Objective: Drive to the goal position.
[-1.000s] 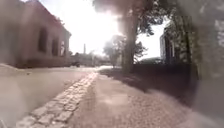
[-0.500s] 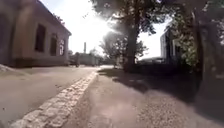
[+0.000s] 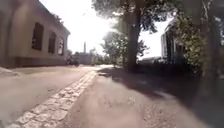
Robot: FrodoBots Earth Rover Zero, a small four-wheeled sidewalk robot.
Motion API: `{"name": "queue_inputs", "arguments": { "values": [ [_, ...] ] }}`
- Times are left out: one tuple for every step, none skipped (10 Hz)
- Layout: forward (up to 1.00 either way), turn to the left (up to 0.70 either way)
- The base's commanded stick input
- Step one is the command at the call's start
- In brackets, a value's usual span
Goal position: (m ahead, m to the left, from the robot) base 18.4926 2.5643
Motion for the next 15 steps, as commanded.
{"name": "queue_inputs", "arguments": {
  "values": [
    [0.85, 0.0],
    [0.85, 0.0],
    [0.85, 0.0],
    [0.85, 0.0],
    [0.85, 0.0],
    [0.85, 0.0],
    [0.85, 0.0],
    [0.85, 0.0],
    [0.85, 0.0],
    [0.85, 0.0],
    [0.85, 0.0],
    [0.85, 0.0],
    [0.85, 0.0],
    [0.85, 0.0],
    [0.85, 0.0]
  ]
}}
